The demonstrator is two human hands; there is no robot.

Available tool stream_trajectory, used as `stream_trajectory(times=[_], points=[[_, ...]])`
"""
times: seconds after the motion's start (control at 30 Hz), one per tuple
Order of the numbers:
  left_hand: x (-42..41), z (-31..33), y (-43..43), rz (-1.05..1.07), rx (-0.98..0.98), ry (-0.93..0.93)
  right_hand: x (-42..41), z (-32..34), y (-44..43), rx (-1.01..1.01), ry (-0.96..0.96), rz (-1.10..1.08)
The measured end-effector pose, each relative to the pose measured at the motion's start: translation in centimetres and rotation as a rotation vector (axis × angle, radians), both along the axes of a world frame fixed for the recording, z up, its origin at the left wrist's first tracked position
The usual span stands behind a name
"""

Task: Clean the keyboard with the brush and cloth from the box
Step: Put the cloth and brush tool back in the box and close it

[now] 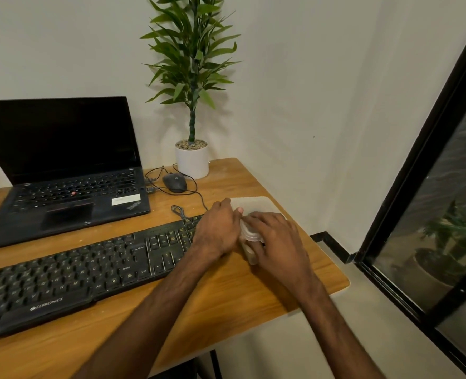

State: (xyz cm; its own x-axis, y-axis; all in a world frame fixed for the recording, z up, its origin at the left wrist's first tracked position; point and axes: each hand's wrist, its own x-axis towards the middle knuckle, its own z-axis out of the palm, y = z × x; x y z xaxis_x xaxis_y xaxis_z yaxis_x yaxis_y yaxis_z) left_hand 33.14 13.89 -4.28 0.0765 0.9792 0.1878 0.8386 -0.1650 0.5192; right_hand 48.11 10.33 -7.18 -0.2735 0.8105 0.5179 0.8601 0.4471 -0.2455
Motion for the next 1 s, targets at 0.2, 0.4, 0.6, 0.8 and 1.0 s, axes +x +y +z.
stream_trajectory(times=[0.2,0.4,0.6,0.8,1.0], points=[[0.1,0.0,2.1,0.017,-0.038,0.023,0.7,0.7,-0.8,-0.228,0.207,0.046],[0.6,0.7,5.0,0.032,0.002,0.089,2.2,1.6,2.0,-0.242,0.668,-0.308],[2.0,0.0,6.2,-0.03,-0.094,0.18,1.3,0.6,2.5,-0.474,0.68,-0.216],[2.4,-0.9,5.4,0.006,-0.084,0.178,1.7,0.9,2.3,-0.469,0.707,-0.209],[3.0,-0.8,5.0,0.005,-0.091,0.243,2.2,0.6,2.1,-0.464,0.707,-0.198]])
